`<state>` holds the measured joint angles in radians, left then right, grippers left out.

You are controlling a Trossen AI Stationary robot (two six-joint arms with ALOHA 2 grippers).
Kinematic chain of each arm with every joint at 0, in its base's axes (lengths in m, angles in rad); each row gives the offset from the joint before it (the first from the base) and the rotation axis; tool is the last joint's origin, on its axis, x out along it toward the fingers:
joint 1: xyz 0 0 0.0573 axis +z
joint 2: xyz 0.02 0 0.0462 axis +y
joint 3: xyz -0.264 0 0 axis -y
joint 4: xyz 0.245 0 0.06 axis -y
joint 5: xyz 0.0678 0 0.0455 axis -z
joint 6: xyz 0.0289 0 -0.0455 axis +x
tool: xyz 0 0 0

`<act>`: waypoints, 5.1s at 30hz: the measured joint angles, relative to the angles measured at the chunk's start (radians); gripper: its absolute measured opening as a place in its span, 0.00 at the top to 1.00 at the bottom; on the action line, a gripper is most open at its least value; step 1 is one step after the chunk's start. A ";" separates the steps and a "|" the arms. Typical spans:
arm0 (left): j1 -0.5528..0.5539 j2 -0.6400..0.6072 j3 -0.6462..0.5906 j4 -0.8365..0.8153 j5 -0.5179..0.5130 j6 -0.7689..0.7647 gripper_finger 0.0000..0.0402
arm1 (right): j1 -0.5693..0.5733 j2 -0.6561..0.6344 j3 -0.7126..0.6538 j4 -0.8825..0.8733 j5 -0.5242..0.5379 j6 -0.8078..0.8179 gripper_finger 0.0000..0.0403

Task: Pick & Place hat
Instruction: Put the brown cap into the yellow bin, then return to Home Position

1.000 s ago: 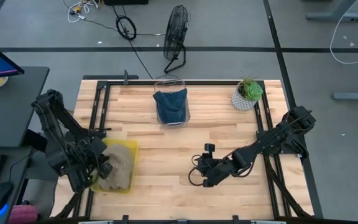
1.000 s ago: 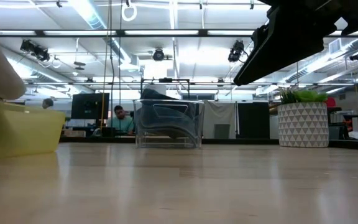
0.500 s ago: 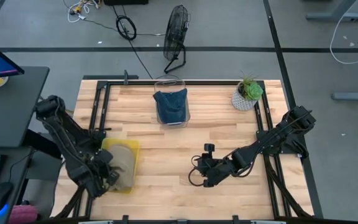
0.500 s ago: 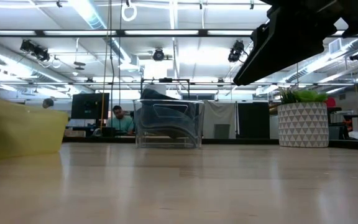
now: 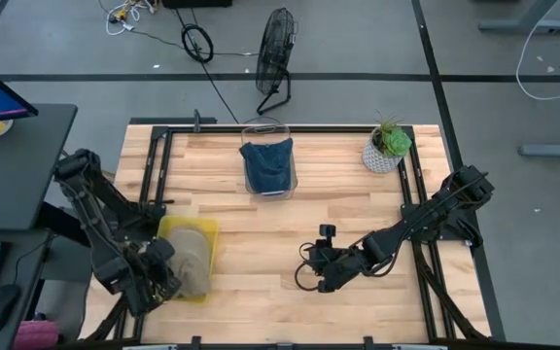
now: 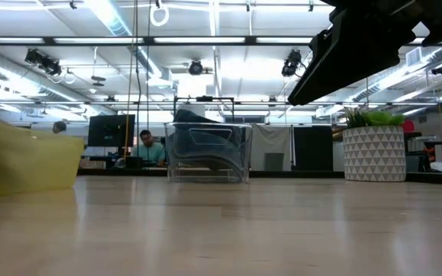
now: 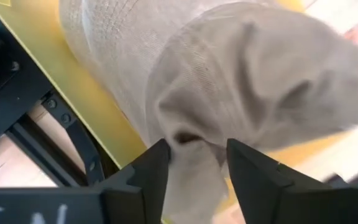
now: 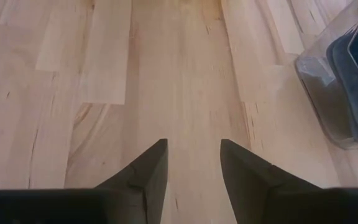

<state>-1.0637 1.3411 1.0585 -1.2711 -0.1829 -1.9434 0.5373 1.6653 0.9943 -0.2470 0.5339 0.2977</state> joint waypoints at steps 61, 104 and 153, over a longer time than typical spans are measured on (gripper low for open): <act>0.071 0.164 0.074 0.026 -0.170 0.131 0.99 | 0.000 0.000 0.000 0.023 -0.003 0.008 0.63; 0.190 0.248 0.240 -0.011 -0.194 0.518 0.78 | 0.010 -0.040 0.020 0.083 -0.006 -0.104 0.63; 0.952 -0.618 -0.600 1.244 -0.094 1.856 0.78 | -0.084 -0.767 0.024 -0.135 -0.078 -0.361 0.63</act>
<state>-0.1118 0.7235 0.4585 -0.0273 -0.2772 -0.0875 0.4529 0.8981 1.0187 -0.3818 0.4556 -0.0632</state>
